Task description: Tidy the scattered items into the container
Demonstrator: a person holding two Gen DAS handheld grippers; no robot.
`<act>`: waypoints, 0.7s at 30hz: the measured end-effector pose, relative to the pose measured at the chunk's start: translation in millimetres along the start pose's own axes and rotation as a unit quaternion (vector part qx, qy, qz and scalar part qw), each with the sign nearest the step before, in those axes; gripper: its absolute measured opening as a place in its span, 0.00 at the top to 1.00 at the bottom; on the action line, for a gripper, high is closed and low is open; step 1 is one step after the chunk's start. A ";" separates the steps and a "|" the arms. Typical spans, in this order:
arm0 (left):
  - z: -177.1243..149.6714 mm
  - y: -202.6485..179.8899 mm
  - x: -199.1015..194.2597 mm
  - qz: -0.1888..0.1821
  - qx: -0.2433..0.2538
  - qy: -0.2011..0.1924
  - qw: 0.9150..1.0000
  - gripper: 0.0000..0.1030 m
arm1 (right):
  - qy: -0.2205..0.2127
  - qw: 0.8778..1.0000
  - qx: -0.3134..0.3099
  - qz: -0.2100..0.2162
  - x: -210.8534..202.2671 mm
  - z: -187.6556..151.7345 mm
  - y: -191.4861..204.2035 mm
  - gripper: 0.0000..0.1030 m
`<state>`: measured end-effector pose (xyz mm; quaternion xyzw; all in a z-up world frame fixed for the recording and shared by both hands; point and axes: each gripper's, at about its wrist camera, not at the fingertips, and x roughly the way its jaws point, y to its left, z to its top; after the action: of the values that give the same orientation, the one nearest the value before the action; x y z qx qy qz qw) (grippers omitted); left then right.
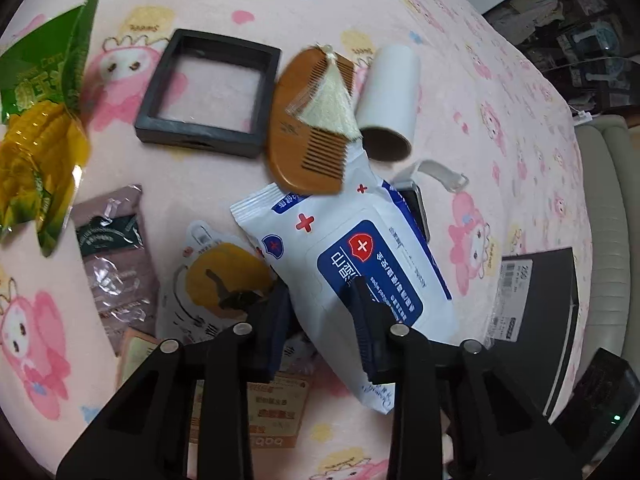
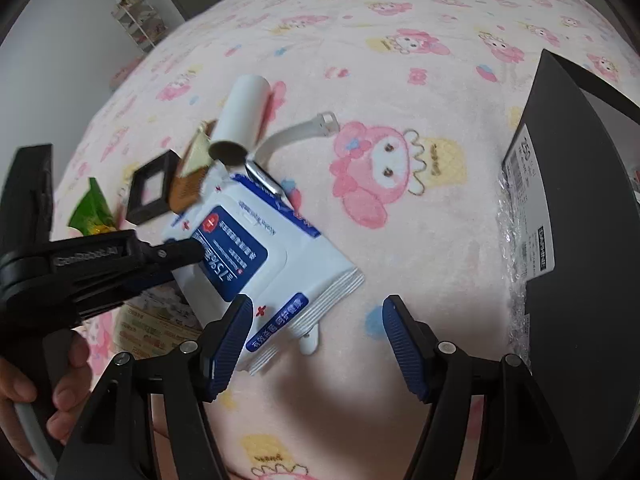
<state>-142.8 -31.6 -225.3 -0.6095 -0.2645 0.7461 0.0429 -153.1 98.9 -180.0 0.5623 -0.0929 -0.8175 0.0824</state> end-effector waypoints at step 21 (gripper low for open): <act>76.0 46.9 -32.9 -0.008 -0.050 -0.042 0.998 0.53 | -0.007 0.998 0.022 -0.057 -5.9 -9.2 -29.9 0.35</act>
<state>-193.3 -110.6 -208.2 -0.5766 -0.3083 0.7566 0.0069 -143.3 128.7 -185.2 0.5627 -0.0794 -0.8225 0.0229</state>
